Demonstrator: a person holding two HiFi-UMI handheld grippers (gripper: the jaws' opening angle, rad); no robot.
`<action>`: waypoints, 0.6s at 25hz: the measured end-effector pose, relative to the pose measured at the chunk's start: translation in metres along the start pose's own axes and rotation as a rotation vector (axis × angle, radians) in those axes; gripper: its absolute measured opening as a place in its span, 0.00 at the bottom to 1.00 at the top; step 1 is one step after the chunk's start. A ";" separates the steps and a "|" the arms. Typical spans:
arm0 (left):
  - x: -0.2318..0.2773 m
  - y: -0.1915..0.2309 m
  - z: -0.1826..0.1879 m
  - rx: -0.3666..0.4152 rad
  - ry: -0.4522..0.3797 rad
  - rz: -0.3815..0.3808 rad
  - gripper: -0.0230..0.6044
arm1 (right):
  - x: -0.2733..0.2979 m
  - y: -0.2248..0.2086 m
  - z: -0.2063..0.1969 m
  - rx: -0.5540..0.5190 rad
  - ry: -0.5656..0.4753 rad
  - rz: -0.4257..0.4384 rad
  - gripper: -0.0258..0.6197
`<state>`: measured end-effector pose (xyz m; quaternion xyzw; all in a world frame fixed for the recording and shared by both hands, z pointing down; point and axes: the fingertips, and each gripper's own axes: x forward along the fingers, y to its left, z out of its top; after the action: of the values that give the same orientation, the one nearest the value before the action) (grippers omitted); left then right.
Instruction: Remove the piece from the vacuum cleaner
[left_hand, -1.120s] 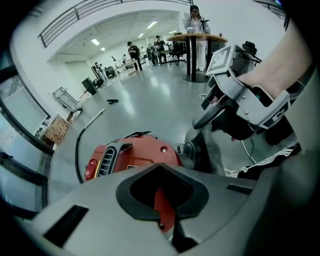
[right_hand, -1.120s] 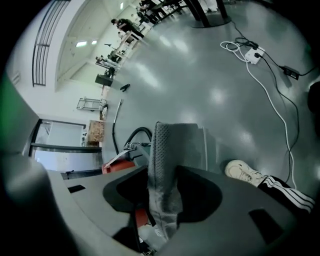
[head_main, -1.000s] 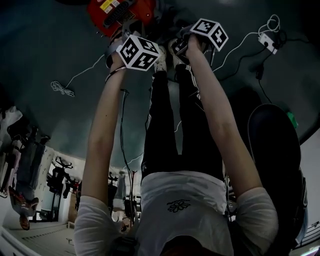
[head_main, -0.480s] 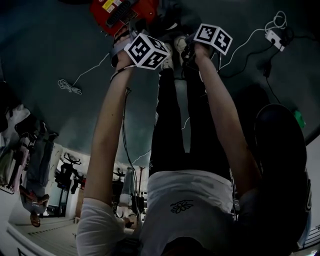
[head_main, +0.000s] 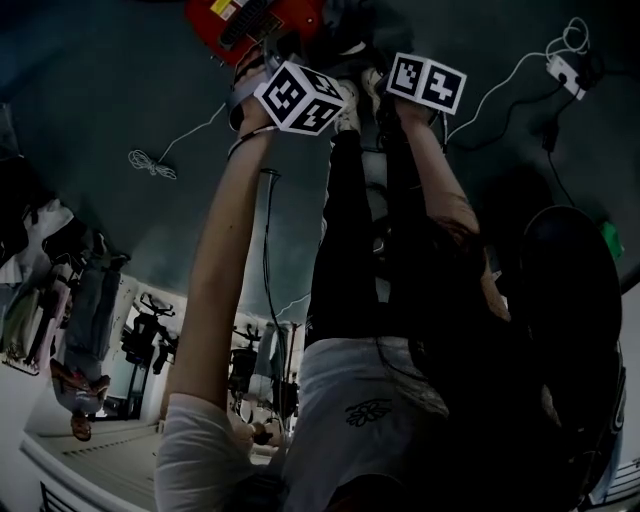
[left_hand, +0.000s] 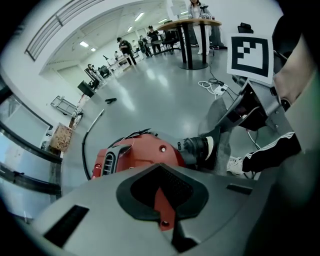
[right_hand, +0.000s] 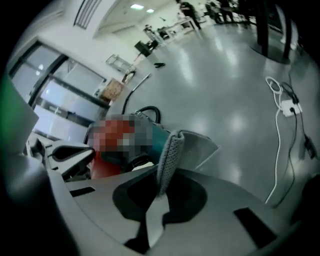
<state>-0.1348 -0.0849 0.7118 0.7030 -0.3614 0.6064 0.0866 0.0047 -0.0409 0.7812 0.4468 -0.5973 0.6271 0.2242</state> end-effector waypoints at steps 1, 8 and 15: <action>0.000 0.000 0.000 -0.001 -0.001 -0.001 0.04 | 0.001 0.002 0.000 -0.065 0.009 -0.014 0.08; 0.000 0.001 0.000 0.003 0.001 -0.009 0.04 | -0.001 0.009 0.004 -0.438 0.017 -0.057 0.08; 0.000 0.002 -0.001 -0.041 0.009 -0.010 0.04 | -0.013 0.013 -0.002 -0.715 -0.011 -0.077 0.08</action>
<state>-0.1371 -0.0856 0.7110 0.7002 -0.3699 0.6015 0.1058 0.0001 -0.0385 0.7629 0.3655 -0.7630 0.3672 0.3866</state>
